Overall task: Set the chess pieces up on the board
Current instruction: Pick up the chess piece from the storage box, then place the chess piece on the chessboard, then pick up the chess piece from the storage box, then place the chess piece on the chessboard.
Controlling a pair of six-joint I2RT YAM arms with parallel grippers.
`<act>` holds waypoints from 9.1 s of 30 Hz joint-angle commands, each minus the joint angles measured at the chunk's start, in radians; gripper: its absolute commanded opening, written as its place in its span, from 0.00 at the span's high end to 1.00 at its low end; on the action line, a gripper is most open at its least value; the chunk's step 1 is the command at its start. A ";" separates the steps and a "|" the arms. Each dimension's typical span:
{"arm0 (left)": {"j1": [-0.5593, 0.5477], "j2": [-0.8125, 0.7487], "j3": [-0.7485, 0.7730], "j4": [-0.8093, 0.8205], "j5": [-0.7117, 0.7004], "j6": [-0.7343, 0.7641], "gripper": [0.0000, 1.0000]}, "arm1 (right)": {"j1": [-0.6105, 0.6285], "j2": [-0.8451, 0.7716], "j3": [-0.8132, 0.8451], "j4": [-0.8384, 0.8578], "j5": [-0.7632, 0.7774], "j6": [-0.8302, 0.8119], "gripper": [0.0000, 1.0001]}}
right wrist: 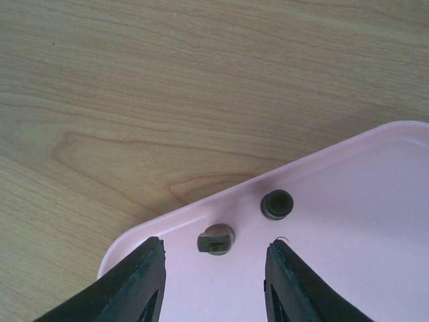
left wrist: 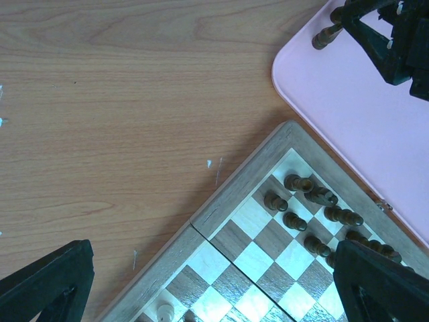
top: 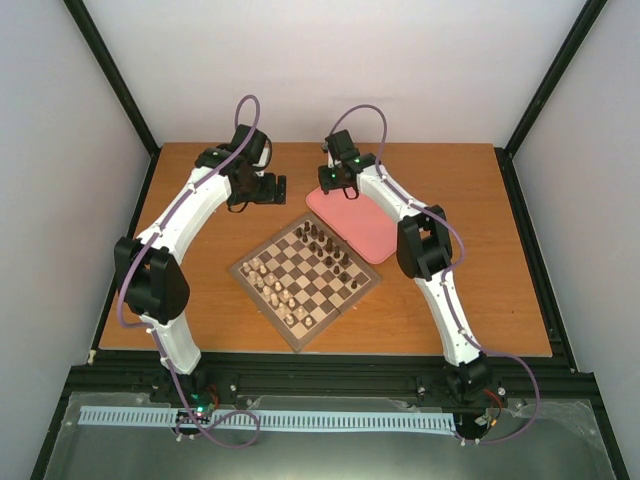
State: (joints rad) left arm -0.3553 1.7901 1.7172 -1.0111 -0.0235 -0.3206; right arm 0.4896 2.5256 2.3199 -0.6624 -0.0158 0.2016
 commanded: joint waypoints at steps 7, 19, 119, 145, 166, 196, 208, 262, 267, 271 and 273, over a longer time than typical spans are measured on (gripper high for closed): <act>-0.005 -0.001 0.021 0.007 -0.019 0.001 0.00 | 0.005 0.051 0.029 -0.001 -0.061 0.028 0.57; -0.005 0.004 0.025 0.002 -0.036 0.002 0.00 | 0.004 0.108 0.080 0.006 -0.067 0.024 0.57; -0.005 0.030 0.013 0.012 -0.023 -0.007 0.00 | 0.187 -0.896 -1.317 0.269 0.004 0.141 0.90; -0.005 0.023 0.007 0.017 -0.021 -0.008 0.00 | 0.187 -1.001 -1.232 0.149 0.085 0.132 0.54; -0.005 0.020 0.020 0.009 -0.009 -0.013 0.00 | 0.001 -0.133 -0.118 -0.020 0.070 -0.002 0.40; -0.005 0.087 0.060 -0.009 -0.003 -0.013 0.00 | -0.067 0.169 0.134 0.082 -0.091 0.030 0.68; -0.005 0.091 0.052 -0.005 0.002 -0.013 0.00 | -0.068 0.147 0.123 0.070 -0.081 0.004 0.95; -0.004 0.076 0.049 0.006 -0.032 -0.014 0.00 | 0.140 -1.060 -1.462 0.231 -0.076 0.067 0.96; -0.004 0.070 0.044 0.004 -0.036 -0.011 0.00 | 0.147 -1.043 -1.461 0.251 -0.076 0.080 0.96; -0.004 0.059 0.034 0.006 -0.039 -0.011 0.00 | 0.147 -1.012 -1.453 0.253 -0.072 0.088 0.95; -0.004 0.055 0.029 0.007 -0.041 -0.010 0.00 | 0.147 -1.003 -1.442 0.253 -0.075 0.087 0.95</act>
State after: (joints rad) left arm -0.3553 1.8748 1.7420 -1.0100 -0.0532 -0.3256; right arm 0.6281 1.4948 0.8623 -0.4274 -0.0906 0.2745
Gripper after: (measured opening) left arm 0.996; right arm 0.123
